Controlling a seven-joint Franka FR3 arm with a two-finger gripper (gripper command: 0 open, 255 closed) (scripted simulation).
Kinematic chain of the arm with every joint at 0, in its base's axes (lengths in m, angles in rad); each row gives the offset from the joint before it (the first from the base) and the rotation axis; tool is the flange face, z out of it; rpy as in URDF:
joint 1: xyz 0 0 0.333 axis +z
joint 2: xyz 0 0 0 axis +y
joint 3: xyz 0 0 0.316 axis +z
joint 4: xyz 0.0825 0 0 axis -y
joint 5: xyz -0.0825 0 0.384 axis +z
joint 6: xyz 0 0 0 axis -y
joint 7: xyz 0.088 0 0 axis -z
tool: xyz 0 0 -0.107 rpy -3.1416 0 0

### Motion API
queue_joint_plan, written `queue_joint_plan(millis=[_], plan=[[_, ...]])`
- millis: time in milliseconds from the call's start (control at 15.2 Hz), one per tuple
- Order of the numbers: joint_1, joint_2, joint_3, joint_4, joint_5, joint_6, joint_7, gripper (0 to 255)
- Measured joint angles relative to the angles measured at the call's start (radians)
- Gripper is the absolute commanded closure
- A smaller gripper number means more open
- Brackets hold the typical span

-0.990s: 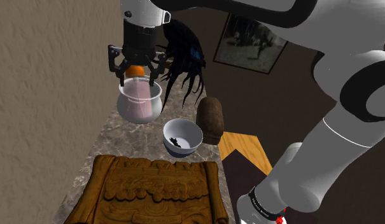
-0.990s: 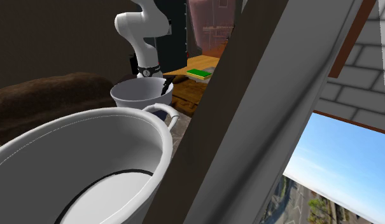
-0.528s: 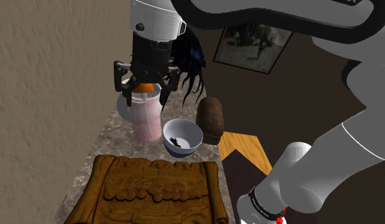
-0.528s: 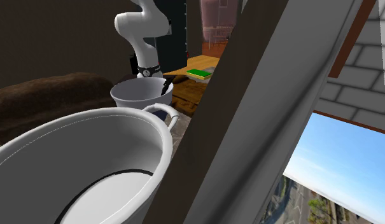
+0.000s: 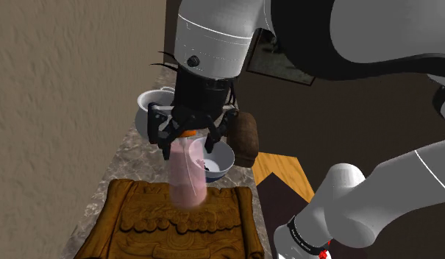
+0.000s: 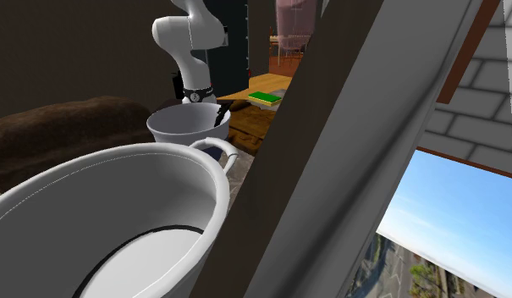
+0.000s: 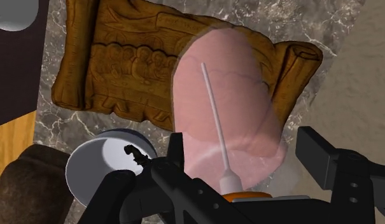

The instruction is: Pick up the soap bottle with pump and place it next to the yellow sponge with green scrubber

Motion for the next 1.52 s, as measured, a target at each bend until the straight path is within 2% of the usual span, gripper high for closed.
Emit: queue_joint_plan(millis=[726,1518], plan=[[0.110,-0.180,0.119,-0.093,0.126,-0.044,0.193,255],[0.195,-0.263,0.296,-0.056,0.248,-0.093,0.440,255]])
